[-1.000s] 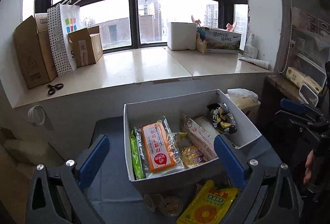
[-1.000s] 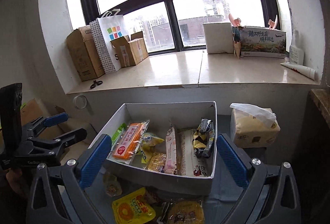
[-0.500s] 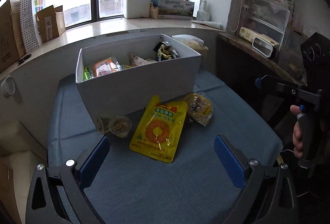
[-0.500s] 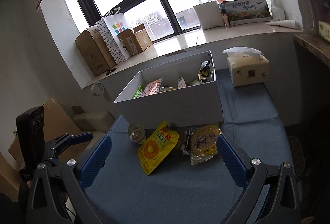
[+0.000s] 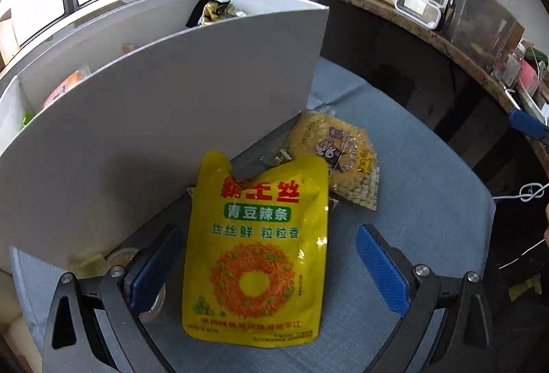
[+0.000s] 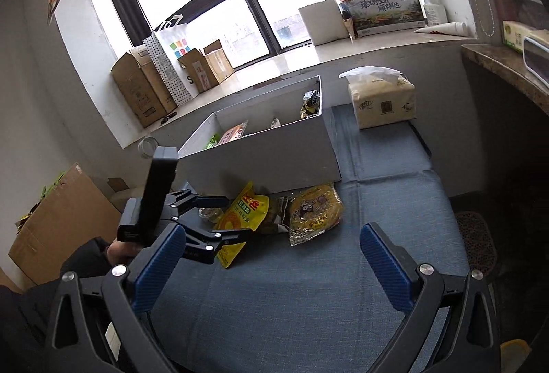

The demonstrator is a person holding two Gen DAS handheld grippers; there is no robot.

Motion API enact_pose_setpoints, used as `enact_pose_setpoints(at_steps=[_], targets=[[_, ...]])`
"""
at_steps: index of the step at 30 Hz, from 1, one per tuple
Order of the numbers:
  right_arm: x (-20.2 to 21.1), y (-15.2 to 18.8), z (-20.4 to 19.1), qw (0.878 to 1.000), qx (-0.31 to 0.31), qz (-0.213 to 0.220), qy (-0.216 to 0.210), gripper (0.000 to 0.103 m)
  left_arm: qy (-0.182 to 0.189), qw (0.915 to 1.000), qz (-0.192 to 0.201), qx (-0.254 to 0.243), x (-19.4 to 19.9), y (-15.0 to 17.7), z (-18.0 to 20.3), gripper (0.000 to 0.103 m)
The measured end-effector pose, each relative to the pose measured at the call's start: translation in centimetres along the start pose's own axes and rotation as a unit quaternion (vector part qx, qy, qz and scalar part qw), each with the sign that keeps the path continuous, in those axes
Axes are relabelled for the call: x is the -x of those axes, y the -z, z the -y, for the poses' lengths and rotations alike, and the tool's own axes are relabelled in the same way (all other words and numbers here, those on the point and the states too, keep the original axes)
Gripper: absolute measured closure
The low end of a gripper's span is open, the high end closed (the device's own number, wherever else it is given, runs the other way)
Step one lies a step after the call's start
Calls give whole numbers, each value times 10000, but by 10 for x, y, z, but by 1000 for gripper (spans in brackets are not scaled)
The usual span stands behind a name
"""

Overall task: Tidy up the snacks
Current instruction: 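Grasp the yellow spicy-strip bag on the table with the left gripper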

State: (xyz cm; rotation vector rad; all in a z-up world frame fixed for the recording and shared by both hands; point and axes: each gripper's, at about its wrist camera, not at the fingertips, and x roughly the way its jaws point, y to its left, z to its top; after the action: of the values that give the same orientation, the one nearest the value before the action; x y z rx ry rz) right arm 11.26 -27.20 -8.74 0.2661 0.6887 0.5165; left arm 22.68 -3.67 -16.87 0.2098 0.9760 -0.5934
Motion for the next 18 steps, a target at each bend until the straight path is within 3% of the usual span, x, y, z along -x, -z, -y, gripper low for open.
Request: enact_pose_setpoints(at_steps=[5,6,8,10,13,18], targets=[[0,4,6,9999,-75,-68,114,0,-113,9995,-220,-206,-20,0,-3,6],[0,4,6,9999,-88,-71,129,0,-40,9995,-207,-232,-20,2,-2,17],[0,4,6,9998,-92,-88,137,0,-157,9995,-136,-230,-17,4,-2,24],[-2,5,6,9998,-94,-114,144,0,-101,9999,-43,-91,-10,7,-4,40],[-6,6,5,9997,-114,-150,135,0,-25,9999,121,84,3,15,-10,47],[-13,10,-1,9995,-102,-279,66,0,-21,9990,420,173,30,25,-10,50]])
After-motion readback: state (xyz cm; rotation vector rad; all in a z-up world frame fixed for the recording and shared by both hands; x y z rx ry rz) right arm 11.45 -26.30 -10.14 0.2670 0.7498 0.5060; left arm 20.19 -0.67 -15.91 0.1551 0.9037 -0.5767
